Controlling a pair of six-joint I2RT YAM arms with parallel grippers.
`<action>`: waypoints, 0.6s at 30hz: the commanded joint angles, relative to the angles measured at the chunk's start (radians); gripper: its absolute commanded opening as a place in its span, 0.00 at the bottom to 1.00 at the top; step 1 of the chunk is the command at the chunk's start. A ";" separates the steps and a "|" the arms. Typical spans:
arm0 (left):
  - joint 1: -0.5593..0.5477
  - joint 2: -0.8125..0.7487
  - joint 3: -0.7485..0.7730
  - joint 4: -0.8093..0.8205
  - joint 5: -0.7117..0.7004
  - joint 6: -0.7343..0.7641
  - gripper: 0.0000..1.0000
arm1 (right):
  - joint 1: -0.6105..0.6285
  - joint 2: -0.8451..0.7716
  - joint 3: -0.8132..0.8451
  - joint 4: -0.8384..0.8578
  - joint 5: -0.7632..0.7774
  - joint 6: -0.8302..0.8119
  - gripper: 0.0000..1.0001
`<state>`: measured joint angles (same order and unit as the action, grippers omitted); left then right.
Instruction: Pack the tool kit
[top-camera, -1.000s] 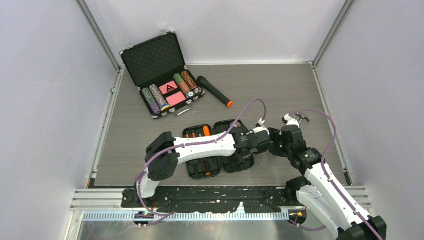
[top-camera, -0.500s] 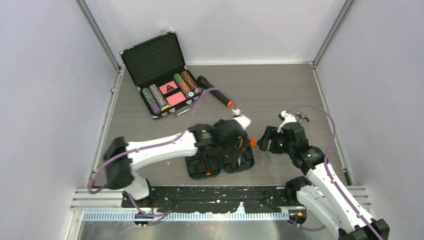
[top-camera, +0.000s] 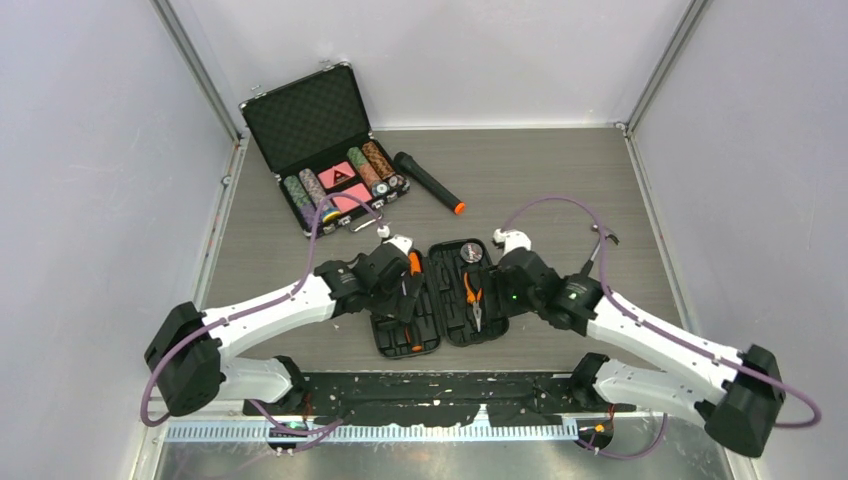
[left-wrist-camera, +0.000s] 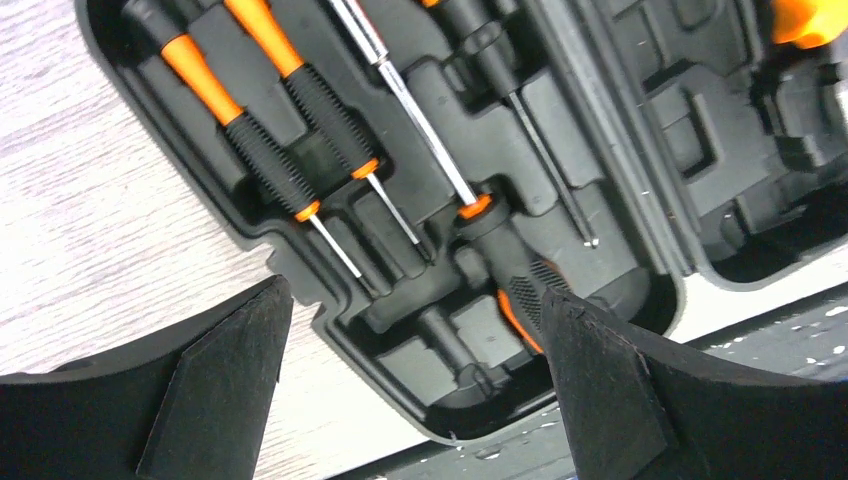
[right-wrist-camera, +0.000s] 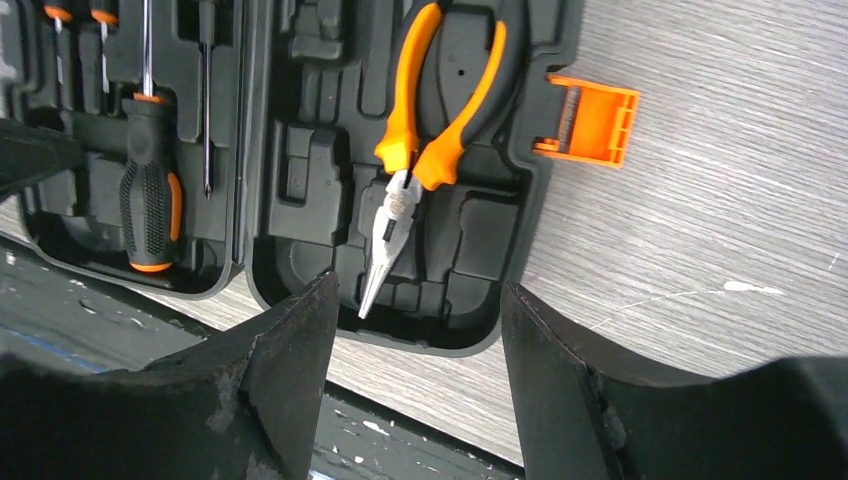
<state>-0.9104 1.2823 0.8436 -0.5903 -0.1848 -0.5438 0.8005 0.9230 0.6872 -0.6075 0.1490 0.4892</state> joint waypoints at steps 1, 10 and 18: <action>0.010 -0.049 -0.027 -0.012 -0.036 0.009 0.94 | 0.104 0.121 0.078 -0.020 0.187 0.062 0.65; 0.013 0.035 -0.056 0.012 0.010 0.039 0.93 | 0.202 0.363 0.148 -0.002 0.196 0.077 0.57; 0.030 0.098 -0.053 0.001 0.007 0.061 0.93 | 0.203 0.448 0.147 -0.019 0.234 0.041 0.50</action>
<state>-0.8928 1.3670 0.7952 -0.6064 -0.1825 -0.5060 1.0004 1.3609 0.8001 -0.6216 0.3168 0.5362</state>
